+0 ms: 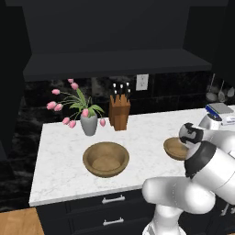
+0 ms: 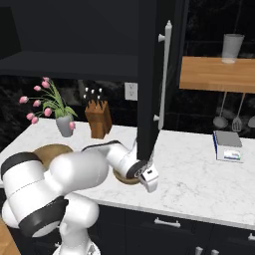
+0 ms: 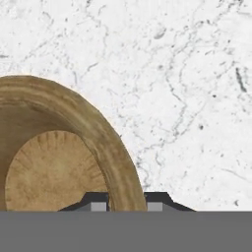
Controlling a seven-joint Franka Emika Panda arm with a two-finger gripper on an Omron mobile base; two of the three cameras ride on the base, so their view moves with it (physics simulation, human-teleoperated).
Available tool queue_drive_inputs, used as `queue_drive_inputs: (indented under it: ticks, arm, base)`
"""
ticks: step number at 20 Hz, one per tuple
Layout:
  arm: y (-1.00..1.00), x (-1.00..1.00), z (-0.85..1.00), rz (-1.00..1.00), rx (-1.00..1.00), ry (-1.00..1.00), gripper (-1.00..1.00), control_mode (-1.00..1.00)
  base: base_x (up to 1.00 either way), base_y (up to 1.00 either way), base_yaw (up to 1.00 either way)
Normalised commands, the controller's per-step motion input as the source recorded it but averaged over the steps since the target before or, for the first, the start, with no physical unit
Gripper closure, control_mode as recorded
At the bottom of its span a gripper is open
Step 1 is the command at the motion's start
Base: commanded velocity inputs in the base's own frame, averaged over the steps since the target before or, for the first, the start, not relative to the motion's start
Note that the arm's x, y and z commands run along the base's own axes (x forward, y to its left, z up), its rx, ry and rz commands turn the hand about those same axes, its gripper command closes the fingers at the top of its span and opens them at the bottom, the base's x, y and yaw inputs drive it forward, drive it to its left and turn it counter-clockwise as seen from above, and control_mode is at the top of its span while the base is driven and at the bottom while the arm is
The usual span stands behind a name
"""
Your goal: Pick up the bowls on the counter and stack them on top of one another in the open cabinet. Place the smaller bowl on top of the larger bowl.
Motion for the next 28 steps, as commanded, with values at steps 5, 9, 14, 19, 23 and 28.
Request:
queue_drive_inputs:
  ticks: [5,9,14,19,23,28]
  arm:
    - [0.16,-0.02,0.46,-0.01,-0.01,-0.2,1.0,-1.0]
    - [0.46,-0.03,0.61,0.0,-0.03,-0.19,1.0,-1.0]
    - [0.86,-0.13,0.63,0.02,-0.1,-0.12,1.0,-1.0]
    - [1.0,-0.19,0.3,0.09,-0.11,0.0,1.0,-1.0]
    - [1.0,-0.05,0.37,0.14,-0.06,0.0,1.0,-1.0]
    - [1.0,0.0,0.65,0.15,-0.07,0.03,1.0,-1.0]
  base:
    - [0.0,0.0,0.0]
    - [0.0,0.0,0.0]
    - [0.0,0.0,0.0]
    - [0.0,0.0,0.0]
    - [0.0,0.0,0.0]
    - [0.0,0.0,0.0]
